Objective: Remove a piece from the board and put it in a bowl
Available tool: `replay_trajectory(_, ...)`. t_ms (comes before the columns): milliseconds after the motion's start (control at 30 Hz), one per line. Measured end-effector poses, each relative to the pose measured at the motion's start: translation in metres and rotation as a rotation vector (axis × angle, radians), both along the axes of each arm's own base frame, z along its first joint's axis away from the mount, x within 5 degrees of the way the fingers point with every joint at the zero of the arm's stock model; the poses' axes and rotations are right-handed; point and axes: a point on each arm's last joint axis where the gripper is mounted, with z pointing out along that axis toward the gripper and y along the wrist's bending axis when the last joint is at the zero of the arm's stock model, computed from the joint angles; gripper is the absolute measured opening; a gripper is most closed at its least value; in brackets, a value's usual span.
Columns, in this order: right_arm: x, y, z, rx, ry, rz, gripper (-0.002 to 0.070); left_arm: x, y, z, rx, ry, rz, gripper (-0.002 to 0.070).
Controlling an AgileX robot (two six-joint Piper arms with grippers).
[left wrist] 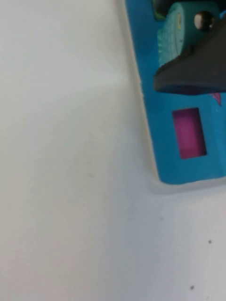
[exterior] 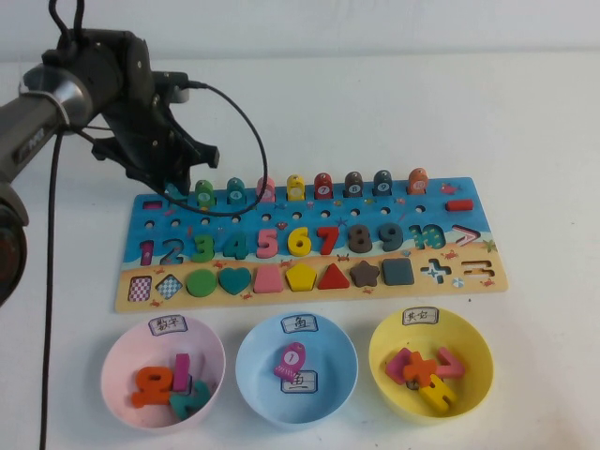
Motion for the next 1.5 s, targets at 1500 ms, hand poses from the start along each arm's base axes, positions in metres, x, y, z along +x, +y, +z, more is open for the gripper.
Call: replay_trajectory(1500, 0.000, 0.000, 0.000, 0.000, 0.000, 0.000, -0.0017, -0.229, -0.052, 0.110, 0.018, 0.064, -0.370, 0.0197)
